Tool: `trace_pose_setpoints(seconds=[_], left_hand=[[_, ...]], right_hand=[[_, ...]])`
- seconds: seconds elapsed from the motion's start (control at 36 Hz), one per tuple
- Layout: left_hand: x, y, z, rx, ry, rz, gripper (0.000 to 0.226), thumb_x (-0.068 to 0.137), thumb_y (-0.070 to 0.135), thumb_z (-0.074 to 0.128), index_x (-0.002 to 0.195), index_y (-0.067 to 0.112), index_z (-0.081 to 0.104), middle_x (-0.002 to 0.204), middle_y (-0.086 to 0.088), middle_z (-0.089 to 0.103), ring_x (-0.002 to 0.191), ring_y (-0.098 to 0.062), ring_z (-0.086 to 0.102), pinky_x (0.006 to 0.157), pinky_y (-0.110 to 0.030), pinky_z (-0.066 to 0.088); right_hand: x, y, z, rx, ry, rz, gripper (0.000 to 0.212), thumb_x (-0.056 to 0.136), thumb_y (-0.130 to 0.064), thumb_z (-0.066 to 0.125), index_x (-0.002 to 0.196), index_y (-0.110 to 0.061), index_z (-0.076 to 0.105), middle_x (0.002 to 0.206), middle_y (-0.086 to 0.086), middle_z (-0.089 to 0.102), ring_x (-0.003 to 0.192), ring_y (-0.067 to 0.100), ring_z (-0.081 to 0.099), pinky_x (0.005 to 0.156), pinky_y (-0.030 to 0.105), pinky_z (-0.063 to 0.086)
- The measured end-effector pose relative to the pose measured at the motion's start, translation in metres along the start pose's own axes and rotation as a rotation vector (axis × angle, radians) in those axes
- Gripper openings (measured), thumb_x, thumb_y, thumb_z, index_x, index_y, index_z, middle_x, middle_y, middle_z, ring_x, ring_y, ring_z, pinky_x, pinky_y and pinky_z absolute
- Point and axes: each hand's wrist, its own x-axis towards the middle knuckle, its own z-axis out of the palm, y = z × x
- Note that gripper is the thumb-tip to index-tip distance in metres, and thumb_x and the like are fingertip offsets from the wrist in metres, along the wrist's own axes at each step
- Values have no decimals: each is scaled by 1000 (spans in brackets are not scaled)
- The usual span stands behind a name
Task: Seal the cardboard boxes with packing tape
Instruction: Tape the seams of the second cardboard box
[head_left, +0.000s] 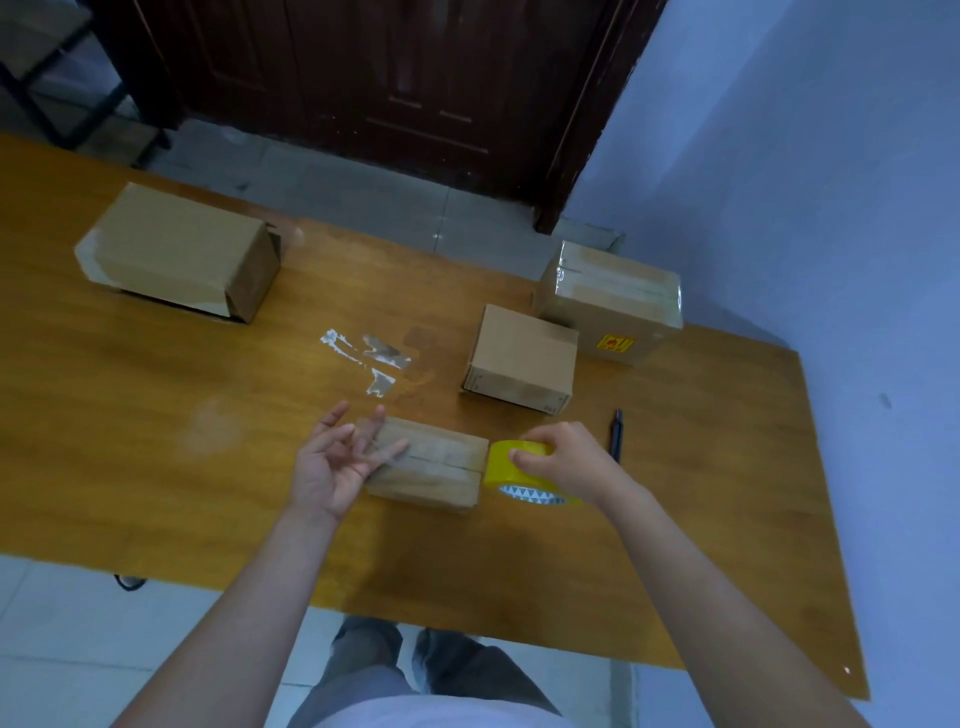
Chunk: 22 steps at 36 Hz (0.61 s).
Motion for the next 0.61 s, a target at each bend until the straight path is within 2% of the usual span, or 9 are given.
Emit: trace_pose_setpoints(seconds=[0.03, 0.11, 0.19, 0.28, 0.36, 0.42, 0.47, 0.53, 0.61], left_hand=[[0, 0, 0, 1, 4, 0, 71, 40, -10, 81, 102, 10, 55, 86, -21, 67, 101, -37, 66, 70, -69, 50], [0, 0, 0, -4, 24, -7, 43, 65, -10, 57, 102, 11, 54, 100, -23, 61, 97, -36, 68, 72, -69, 49], [0, -1, -1, -3, 28, -3, 39, 69, -9, 51, 103, 11, 54, 107, -23, 59, 97, -35, 68, 74, -69, 49], [-1, -1, 1, 11, 22, 6, 47, 60, -10, 63, 102, 10, 54, 91, -20, 67, 97, -35, 68, 72, -69, 50], [-1, -1, 3, 21, 49, 8, 35, 75, -12, 48, 101, 11, 54, 84, -18, 68, 100, -34, 66, 71, -69, 50], [-1, -1, 4, 28, 56, 10, 31, 85, -13, 40, 101, 11, 53, 82, -17, 67, 105, -34, 63, 74, -70, 48], [-2, -2, 4, 39, 50, 10, 31, 86, -12, 39, 101, 11, 52, 87, -19, 66, 107, -34, 61, 76, -70, 47], [-3, -2, 5, 48, 51, 8, 33, 79, -12, 45, 101, 11, 53, 98, -21, 62, 108, -34, 61, 77, -70, 47], [-4, -3, 6, 54, 44, 12, 38, 69, -9, 50, 102, 11, 53, 91, -18, 65, 103, -33, 64, 74, -68, 50]], right_hand=[[1, 1, 1, 2, 1, 2, 46, 92, -42, 57, 125, -9, 61, 124, 5, 61, 109, 20, 57, 92, 33, 49], [2, 2, 4, 6, 0, 3, 41, 91, -41, 57, 118, -11, 65, 110, 2, 65, 98, 19, 60, 86, 39, 53], [3, 5, 5, -4, 12, -3, 40, 90, -43, 58, 115, -13, 66, 103, -1, 65, 89, 16, 60, 78, 37, 54], [2, 8, 5, 10, 46, -10, 42, 90, -43, 58, 117, -13, 65, 103, -2, 64, 86, 13, 59, 73, 30, 53], [-1, 11, 4, 49, 68, -17, 38, 90, -41, 58, 115, -13, 67, 99, -2, 63, 78, 9, 57, 63, 23, 47], [-3, 14, 2, 64, 82, -19, 37, 90, -40, 59, 114, -13, 67, 99, -2, 64, 78, 8, 57, 62, 23, 48], [-5, 16, -1, 91, 98, -12, 35, 89, -40, 60, 112, -15, 69, 100, -3, 67, 82, 10, 60, 69, 31, 54], [-7, 19, -2, 115, 106, 0, 34, 89, -41, 60, 111, -16, 69, 100, -2, 68, 85, 12, 63, 76, 36, 56], [-9, 21, 0, 136, 103, 6, 34, 89, -40, 60, 111, -15, 69, 97, -3, 67, 81, 11, 62, 72, 33, 54]])
